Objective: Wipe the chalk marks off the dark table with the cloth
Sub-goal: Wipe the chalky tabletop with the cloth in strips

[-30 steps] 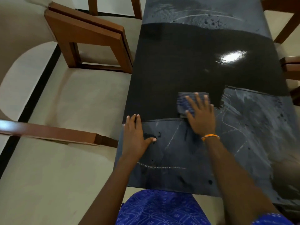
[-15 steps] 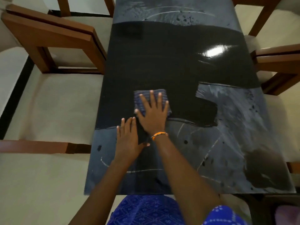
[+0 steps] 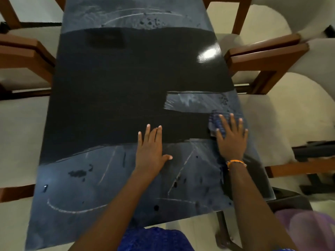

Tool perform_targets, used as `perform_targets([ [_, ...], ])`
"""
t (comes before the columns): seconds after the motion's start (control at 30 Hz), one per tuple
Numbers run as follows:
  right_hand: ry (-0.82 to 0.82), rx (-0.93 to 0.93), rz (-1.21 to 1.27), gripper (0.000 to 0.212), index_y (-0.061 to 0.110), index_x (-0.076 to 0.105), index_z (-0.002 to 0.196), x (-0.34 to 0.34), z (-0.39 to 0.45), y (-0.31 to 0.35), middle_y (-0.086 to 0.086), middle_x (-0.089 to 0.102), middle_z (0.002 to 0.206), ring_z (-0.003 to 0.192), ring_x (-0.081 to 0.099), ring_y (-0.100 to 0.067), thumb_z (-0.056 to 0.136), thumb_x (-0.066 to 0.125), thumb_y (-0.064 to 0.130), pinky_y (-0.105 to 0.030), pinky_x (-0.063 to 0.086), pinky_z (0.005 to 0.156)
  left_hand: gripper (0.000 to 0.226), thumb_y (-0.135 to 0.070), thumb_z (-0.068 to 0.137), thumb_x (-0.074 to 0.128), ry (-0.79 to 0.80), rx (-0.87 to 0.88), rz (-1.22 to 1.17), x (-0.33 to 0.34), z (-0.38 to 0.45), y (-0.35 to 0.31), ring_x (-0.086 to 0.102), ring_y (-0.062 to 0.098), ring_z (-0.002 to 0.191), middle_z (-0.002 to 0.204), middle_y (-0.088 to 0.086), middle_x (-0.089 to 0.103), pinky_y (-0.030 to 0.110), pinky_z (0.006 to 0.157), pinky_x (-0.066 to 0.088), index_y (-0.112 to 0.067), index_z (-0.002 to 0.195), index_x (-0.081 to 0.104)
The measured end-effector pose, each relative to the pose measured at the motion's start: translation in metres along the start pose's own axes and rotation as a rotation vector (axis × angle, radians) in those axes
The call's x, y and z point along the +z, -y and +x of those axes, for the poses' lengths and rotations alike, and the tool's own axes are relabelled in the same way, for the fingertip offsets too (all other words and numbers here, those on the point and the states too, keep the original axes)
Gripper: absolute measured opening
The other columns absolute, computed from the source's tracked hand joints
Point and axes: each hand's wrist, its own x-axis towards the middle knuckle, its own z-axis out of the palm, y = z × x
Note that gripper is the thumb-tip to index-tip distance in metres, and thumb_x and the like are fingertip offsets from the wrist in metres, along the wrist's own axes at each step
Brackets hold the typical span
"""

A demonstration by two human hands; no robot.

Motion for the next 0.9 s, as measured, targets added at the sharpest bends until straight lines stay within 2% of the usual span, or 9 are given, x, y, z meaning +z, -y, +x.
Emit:
perform_targets([
  [0.1,-0.022,0.231,0.031,0.058,0.032,0.026,0.147,-0.005,0.009,-0.035,-0.006,0.020,0.158,0.145,0.015,-0.035,0.094,0.047,0.036,-0.057,0.015,0.115,0.101,-0.051,0.074,0.065,0.030,-0.031,0.029,0.006,0.003,-0.006,-0.006,0.024,0.145,0.154,0.004,0.017,0.045,0.115,-0.006,-0.013,0.147,0.004],
  [0.2,-0.035,0.332,0.064,0.060,0.031,0.020,0.149,-0.004,0.013,-0.009,-0.008,0.013,0.159,0.146,0.008,-0.035,0.094,0.045,0.037,-0.056,0.008,0.116,0.101,-0.048,0.073,0.068,0.033,-0.056,-0.013,0.007,0.002,-0.004,-0.006,0.023,0.145,0.154,0.001,0.018,0.044,0.115,-0.006,-0.016,0.147,0.007],
  [0.27,-0.019,0.231,0.052,0.063,0.033,0.015,0.149,0.000,0.009,0.027,-0.007,0.006,0.160,0.147,0.002,-0.034,0.094,0.044,0.040,-0.056,0.005,0.116,0.101,-0.047,0.073,0.068,0.026,-0.069,-0.045,0.008,0.001,-0.004,-0.008,0.023,0.144,0.154,0.001,0.018,0.044,0.115,-0.007,-0.017,0.147,0.006],
  [0.37,0.027,-0.035,0.079,0.063,0.036,0.011,0.149,0.009,0.000,0.101,-0.004,0.000,0.161,0.147,-0.004,-0.031,0.094,0.040,0.044,-0.053,0.001,0.116,0.103,-0.052,0.074,0.065,-0.003,-0.121,-0.064,0.011,-0.006,-0.003,-0.011,0.021,0.144,0.156,0.001,0.012,0.042,0.115,-0.007,-0.014,0.147,0.002],
  [0.47,0.123,-0.341,0.146,0.060,0.034,0.024,0.146,0.013,0.002,0.180,-0.004,0.008,0.160,0.147,-0.001,-0.031,0.090,0.043,0.045,-0.055,0.000,0.114,0.105,-0.051,0.073,0.066,-0.042,-0.214,-0.105,0.013,-0.015,0.000,-0.010,0.022,0.144,0.157,0.005,0.006,0.042,0.115,-0.006,-0.008,0.146,0.003],
  [0.53,0.170,-0.459,0.201,0.058,0.027,0.037,0.141,0.012,0.010,0.210,-0.004,0.019,0.158,0.146,0.003,-0.034,0.088,0.048,0.047,-0.059,-0.001,0.113,0.105,-0.049,0.073,0.066,-0.039,-0.249,-0.120,0.012,-0.016,0.000,-0.009,0.024,0.144,0.157,0.009,0.005,0.043,0.115,-0.005,-0.006,0.146,0.004],
  [0.57,0.187,-0.487,0.203,0.058,0.025,0.038,0.140,0.012,0.015,0.214,-0.003,0.020,0.158,0.146,0.003,-0.034,0.088,0.049,0.047,-0.061,-0.002,0.113,0.104,-0.049,0.074,0.066,-0.031,-0.254,-0.116,0.011,-0.015,-0.001,-0.009,0.024,0.144,0.157,0.010,0.005,0.043,0.115,-0.005,-0.005,0.146,0.005],
  [0.7,0.139,-0.552,0.119,0.055,0.031,0.032,0.144,0.014,0.041,0.176,0.003,0.021,0.158,0.147,0.007,-0.026,0.092,0.043,0.045,-0.060,0.002,0.114,0.101,-0.053,0.076,0.062,0.009,-0.189,-0.055,0.007,-0.002,-0.013,-0.009,0.024,0.144,0.157,0.008,0.003,0.043,0.115,-0.005,-0.007,0.146,0.005],
  [0.9,0.044,-0.131,0.086,0.054,0.036,0.024,0.146,0.002,0.094,0.049,0.003,0.016,0.159,0.147,0.004,-0.027,0.095,0.039,0.044,-0.062,0.005,0.113,0.095,-0.053,0.079,0.059,0.036,-0.102,-0.034,0.007,0.020,-0.034,-0.013,0.022,0.144,0.157,0.006,0.002,0.042,0.114,-0.010,-0.012,0.146,0.007],
])
